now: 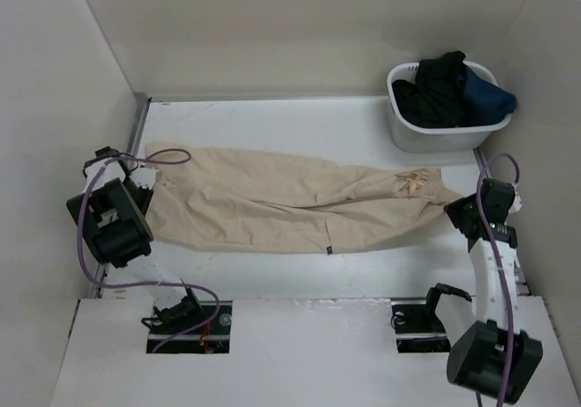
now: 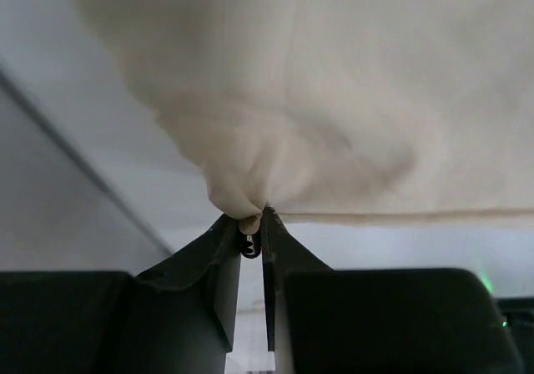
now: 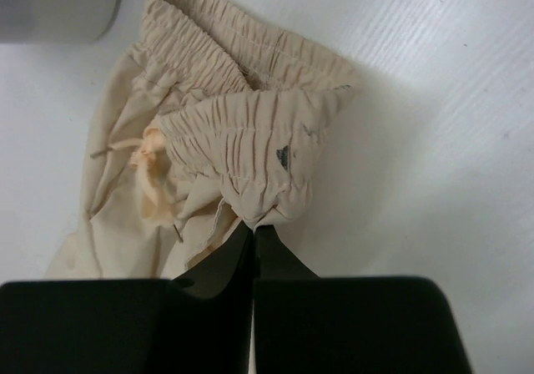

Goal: Fold and stack the trousers
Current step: Flatten the trousers out, then fold the trousers

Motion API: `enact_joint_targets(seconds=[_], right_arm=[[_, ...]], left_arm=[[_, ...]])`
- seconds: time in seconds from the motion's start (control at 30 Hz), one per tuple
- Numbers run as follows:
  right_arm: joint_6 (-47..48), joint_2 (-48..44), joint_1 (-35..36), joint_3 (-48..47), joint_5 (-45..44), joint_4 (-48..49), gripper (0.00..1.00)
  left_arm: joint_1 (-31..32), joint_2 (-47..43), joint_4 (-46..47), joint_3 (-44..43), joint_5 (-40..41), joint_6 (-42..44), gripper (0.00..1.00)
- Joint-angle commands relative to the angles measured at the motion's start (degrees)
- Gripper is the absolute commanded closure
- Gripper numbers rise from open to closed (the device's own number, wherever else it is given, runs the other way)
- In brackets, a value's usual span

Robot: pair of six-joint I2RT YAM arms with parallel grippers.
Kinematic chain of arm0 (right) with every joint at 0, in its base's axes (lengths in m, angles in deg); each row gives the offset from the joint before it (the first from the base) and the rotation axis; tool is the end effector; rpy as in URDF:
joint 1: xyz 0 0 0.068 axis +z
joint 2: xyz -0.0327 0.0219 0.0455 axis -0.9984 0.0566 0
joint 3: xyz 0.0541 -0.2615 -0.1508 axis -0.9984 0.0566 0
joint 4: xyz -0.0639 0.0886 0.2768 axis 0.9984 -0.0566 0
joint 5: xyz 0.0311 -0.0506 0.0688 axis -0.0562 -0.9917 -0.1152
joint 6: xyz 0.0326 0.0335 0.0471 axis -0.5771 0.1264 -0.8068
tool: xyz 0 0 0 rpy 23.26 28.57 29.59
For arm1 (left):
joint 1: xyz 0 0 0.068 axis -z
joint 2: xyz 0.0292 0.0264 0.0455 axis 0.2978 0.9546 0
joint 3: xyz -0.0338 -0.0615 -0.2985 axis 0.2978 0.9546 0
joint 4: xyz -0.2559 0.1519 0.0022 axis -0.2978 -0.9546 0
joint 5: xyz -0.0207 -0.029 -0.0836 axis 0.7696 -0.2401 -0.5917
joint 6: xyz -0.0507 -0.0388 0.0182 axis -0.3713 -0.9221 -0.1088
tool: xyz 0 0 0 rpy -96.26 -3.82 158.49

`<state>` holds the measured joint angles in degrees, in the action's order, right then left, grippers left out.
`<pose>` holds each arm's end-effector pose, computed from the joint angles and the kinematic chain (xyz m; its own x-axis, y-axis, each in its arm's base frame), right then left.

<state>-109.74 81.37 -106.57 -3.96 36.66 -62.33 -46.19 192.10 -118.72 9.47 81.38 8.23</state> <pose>0.2009 -0.0714 0.2370 -0.2300 0.8270 -0.5130 0.6840 0.5123 0.5193 0.3264 0.1791 0.1676 -0.9762 0.2097 -0.0552 0.2084 0.9776 0.0279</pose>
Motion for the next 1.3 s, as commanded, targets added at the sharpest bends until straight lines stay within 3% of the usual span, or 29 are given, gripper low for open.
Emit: enact_joint_targets(seconds=[0.0, 0.13, 0.27, 0.5, 0.57, 0.67, 0.7, 0.83, 0.93, 1.1, 1.27], right_arm=[[-5.7, -8.8, -0.8, -1.7, -2.8, -9.3, 1.00], [-9.9, -17.0, -1.8, -1.6, -3.8, -19.7, 1.00], [-11.6, -21.2, -3.9, 1.0, -2.5, -26.8, 1.00], [-13.4, -22.7, -5.0, -0.6, -7.1, -32.9, 0.85], [-13.5, -23.0, -5.3, -3.4, -10.4, -35.8, 0.73], [-12.8, -24.1, -4.8, -8.5, -16.2, -38.8, 0.38], [-12.2, -24.3, -4.6, -10.2, -17.4, -39.2, 0.34], [-11.4, -24.2, -4.5, -16.0, -18.6, -38.9, 0.20], [-11.0, -23.0, -3.4, -16.5, -16.9, -34.2, 0.18], [-6.2, -14.6, 5.9, -12.7, -12.4, -17.8, 0.20], [0.1, -5.0, 15.5, -14.6, -13.6, -7.7, 0.21]], left_arm=[[-3.4, -12.5, -4.4, -0.3, 1.6, 4.6, 0.97], [-3.9, -17.6, -12.1, 1.4, 6.1, 11.6, 0.95], [-4.3, -20.5, -13.2, 7.2, 9.9, 15.2, 0.93], [-7.0, -21.2, -13.3, 12.4, 13.3, 18.2, 0.84], [-8.0, -21.4, -13.2, 12.3, 13.3, 18.9, 0.79], [-9.4, -21.5, -12.5, 9.6, 13.1, 19.2, 0.53], [-9.8, -21.6, -12.3, 7.6, 12.6, 19.1, 0.48], [-9.9, -22.0, -8.8, -3.5, 7.4, 16.4, 0.31], [-6.0, -20.5, -9.0, -10.0, -1.2, 11.3, 0.24], [2.3, -6.2, -9.3, -21.4, -17.0, -3.1, 0.24], [3.4, 8.9, -12.0, -34.6, -26.8, -17.9, 0.30]])
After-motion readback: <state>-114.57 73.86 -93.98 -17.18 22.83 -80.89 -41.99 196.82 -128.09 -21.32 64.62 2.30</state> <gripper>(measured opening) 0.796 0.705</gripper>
